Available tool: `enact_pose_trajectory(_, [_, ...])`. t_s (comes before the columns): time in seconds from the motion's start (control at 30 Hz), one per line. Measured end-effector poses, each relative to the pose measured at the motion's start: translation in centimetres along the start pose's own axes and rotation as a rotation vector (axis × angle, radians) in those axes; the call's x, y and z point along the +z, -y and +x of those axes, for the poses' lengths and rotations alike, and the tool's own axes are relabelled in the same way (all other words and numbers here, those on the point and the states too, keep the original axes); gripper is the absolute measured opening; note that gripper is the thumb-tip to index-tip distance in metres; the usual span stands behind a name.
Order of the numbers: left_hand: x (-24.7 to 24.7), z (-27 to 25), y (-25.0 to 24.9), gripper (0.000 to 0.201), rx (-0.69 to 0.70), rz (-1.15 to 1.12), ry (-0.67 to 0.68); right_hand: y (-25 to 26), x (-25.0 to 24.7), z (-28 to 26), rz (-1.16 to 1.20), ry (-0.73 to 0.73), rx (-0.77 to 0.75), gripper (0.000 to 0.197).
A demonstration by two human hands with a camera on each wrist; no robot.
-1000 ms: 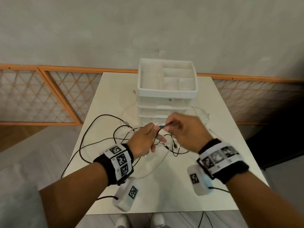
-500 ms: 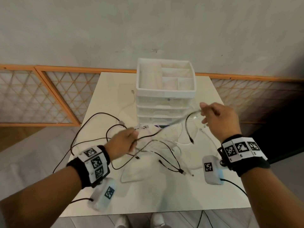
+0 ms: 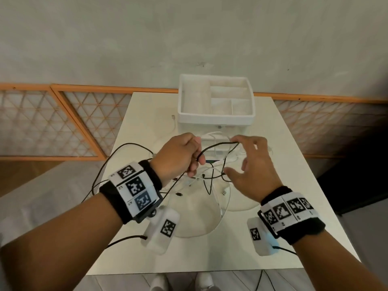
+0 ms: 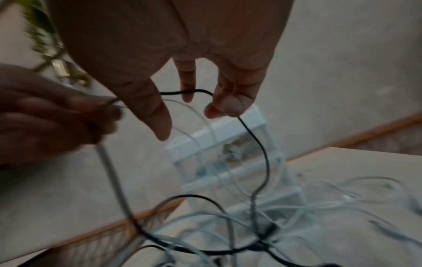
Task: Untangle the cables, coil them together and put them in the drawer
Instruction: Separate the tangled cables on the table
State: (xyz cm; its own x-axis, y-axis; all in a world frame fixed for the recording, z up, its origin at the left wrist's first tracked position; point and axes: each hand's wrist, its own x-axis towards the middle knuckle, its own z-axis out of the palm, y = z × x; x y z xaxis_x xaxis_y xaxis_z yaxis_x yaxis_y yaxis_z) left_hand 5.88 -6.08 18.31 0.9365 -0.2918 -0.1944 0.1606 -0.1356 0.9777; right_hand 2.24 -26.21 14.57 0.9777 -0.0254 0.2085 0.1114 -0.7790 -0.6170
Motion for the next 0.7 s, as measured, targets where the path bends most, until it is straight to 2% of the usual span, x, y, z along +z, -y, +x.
enact_pose_trajectory(0.07, [0.9,0.3,-0.1,0.027,0.024,-0.009,-0.002,1.9,0.1,-0.1,0.054,-0.083,-0.16,0.056])
enact_pose_trajectory(0.13, [1.4,0.3,0.3,0.028,0.044,0.026,0.004,3.1,-0.1,0.4,-0.016,-0.131,-0.259,0.03])
enact_pose_trajectory(0.23, [1.3,0.3,1.8,0.028,0.05,0.065,0.023,2.6,-0.6,1.6,-0.197,-0.059,-0.21,0.01])
enact_pose_trajectory(0.3, [1.0,0.4,3.3,0.027,0.05,0.135,0.031,1.7,-1.0,2.2,-0.169,-0.107,-0.165,0.009])
enact_pose_trajectory(0.43, [-0.1,1.1,8.6,0.032,0.034,0.335,-0.011,0.6,-2.6,2.8,-0.006,-0.332,-0.07,0.007])
enact_pose_trajectory(0.57, [0.7,0.9,11.0,0.034,0.027,0.19,-0.02,0.1,-3.6,3.1,0.086,-0.414,-0.012,0.006])
enact_pose_trajectory(0.7, [2.9,1.2,10.9,0.036,0.046,0.122,0.018,0.5,-3.9,3.1,0.217,-0.614,0.016,0.011])
